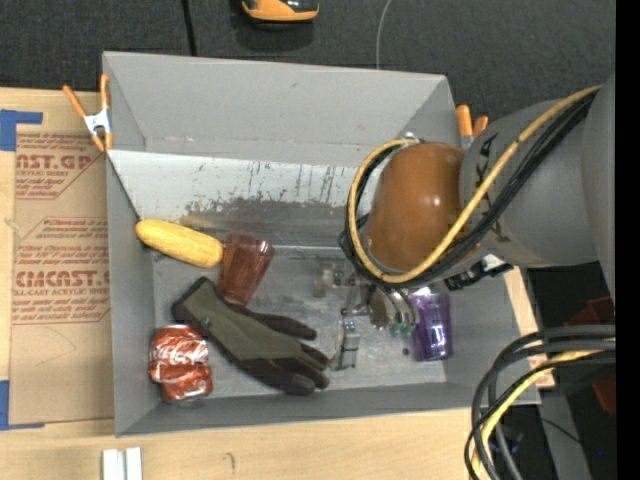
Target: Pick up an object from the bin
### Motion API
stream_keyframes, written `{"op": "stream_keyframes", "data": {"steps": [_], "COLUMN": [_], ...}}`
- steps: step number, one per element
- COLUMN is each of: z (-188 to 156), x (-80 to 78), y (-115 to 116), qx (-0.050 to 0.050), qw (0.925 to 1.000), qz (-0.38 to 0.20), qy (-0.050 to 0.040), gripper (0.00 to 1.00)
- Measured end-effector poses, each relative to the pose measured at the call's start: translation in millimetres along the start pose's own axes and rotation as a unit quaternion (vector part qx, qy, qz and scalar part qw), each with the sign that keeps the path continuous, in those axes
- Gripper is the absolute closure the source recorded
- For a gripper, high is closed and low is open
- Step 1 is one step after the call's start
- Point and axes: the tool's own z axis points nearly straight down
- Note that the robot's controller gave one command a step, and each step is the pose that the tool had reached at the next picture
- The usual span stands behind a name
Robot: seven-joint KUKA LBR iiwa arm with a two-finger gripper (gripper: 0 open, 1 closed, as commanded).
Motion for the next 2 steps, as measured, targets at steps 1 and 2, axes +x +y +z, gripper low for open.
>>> {"op": "stream_keyframes", "data": {"steps": [1,2], "z": [-4.4,35.1], "x": [-1.5,2.2], "y": [-0.1,12.4], "qx": [0.0,0.0], "qw": [1.0,0.9998], "qz": [0.0,0.02], "qy": [-0.0033,-0.008], "gripper": [0.0,0.0]}}
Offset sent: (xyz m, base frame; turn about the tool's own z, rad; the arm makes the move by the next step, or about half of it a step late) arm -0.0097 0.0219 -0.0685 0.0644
